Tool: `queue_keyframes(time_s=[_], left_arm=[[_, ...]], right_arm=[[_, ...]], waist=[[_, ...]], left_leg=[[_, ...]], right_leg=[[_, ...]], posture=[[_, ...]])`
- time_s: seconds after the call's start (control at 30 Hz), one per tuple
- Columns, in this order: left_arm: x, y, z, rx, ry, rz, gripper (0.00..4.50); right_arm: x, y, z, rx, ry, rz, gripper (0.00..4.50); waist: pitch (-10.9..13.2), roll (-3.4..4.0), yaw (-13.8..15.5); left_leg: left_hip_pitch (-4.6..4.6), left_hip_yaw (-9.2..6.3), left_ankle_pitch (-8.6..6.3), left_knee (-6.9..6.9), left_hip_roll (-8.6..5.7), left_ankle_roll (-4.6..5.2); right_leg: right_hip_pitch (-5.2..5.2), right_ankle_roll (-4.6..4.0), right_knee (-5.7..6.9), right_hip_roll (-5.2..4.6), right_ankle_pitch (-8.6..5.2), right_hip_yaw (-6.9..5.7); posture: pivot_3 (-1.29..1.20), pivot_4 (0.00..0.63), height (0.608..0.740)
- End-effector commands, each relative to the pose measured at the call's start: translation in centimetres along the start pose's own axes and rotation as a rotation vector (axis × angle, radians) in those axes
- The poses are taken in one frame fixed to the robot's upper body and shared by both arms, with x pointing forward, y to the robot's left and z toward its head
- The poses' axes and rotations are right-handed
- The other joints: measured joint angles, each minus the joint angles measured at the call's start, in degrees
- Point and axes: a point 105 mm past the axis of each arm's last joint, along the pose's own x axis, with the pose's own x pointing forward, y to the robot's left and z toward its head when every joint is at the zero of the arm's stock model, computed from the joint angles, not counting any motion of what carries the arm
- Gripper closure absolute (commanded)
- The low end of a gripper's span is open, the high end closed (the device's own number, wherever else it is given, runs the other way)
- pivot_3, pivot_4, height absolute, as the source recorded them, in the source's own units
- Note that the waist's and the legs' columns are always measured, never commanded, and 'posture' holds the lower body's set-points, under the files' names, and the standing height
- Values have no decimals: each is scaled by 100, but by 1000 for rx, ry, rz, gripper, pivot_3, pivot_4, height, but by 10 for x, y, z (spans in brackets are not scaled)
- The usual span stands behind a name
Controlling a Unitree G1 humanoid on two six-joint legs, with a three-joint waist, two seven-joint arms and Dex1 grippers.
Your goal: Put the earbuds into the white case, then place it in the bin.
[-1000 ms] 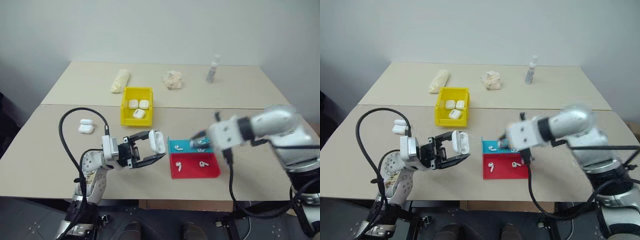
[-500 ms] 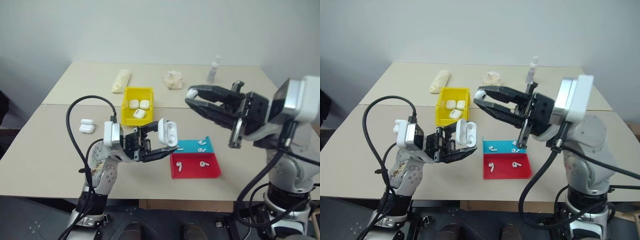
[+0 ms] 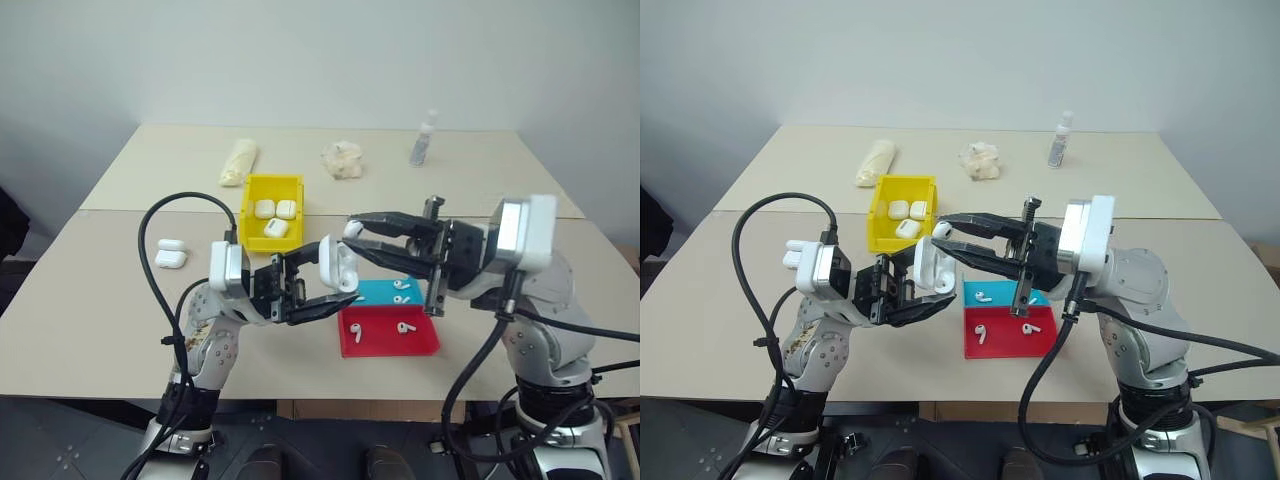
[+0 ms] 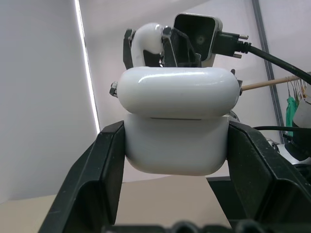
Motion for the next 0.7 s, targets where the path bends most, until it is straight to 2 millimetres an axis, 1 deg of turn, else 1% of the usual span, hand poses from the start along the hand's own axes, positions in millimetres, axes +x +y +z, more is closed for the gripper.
queue_keyframes(time_s=[0.03,0.37,0.43,0.5,0.53,0.6,0.67,0.7], left_arm=[[2,-2,8,45,-10,-6,1714],[0,-3,6,48,-5,6,1714],[0,-3,5,48,-5,6,1714],[0,-2,5,48,-5,6,1714],[0,-2,5,49,-5,4,1714],[1,-2,4,48,-2,5,1714],[1,-1,2,51,2,5,1714],[1,0,2,56,4,3,1714]], right_arm=[[1,5,-1,-34,8,25,3842],[1,7,-9,-32,33,36,3842],[1,8,-10,-53,41,38,3842],[1,12,-10,-79,43,65,3126],[1,13,-10,-86,44,74,2903],[1,15,-9,-101,46,84,2156],[1,16,-10,-124,53,87,1520],[1,15,-10,-131,61,87,1520]], waist=[[0,0,0],[0,0,2],[0,0,2],[0,0,2],[0,0,3],[0,0,3],[0,0,2],[0,0,3]], left_leg=[[0,0,0,0,0,0],[0,-1,0,-1,0,0],[-1,-1,0,0,1,0],[-1,-1,0,0,1,0],[0,-1,0,0,0,0],[-1,0,0,0,0,0],[0,-1,0,0,0,0],[0,0,0,0,1,0]], right_leg=[[-1,0,0,0,0,0],[-1,0,0,1,0,0],[-1,0,0,1,0,0],[-1,0,0,1,0,0],[-1,0,0,1,0,0],[0,0,-1,0,0,0],[-1,0,0,1,0,0],[-1,0,0,1,0,0]], posture=[[0,150,740],[0,150,740],[0,150,740],[0,150,740],[0,150,740],[0,150,740],[0,150,740],[0,150,740]])
